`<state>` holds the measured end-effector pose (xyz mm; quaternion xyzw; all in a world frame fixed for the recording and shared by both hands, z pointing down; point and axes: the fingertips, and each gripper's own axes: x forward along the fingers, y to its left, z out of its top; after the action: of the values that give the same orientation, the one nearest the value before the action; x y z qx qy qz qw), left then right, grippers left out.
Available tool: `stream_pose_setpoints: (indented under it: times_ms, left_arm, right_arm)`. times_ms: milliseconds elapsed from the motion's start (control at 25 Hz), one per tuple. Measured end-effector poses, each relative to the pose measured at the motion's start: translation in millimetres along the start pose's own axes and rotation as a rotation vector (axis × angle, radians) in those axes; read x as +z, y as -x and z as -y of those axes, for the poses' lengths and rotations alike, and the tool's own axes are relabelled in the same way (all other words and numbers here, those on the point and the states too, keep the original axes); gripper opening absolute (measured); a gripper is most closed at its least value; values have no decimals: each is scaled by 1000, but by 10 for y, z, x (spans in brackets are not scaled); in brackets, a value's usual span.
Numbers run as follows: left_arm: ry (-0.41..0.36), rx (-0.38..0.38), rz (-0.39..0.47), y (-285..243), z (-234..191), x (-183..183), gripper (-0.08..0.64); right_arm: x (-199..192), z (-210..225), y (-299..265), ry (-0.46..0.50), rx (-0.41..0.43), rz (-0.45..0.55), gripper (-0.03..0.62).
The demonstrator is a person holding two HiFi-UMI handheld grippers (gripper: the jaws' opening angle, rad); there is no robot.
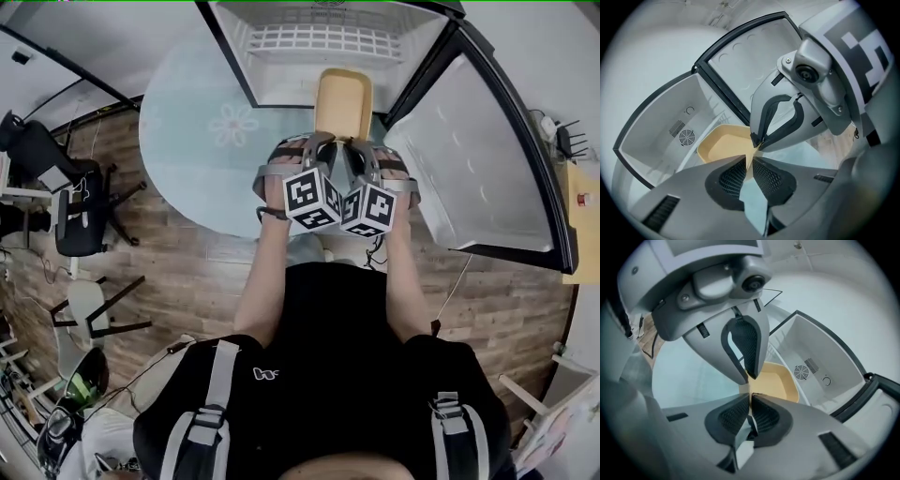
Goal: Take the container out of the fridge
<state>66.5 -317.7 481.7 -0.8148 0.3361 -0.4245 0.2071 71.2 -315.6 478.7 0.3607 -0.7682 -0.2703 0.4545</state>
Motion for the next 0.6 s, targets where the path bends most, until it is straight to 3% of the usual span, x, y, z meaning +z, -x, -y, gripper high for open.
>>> stream_pose_setpoints:
  times_ms: [600]
  left_arm:
    - [-45,6,-18,207,237,143,58]
  right_arm:
    - [-103,-149,292,-34,3,26,25]
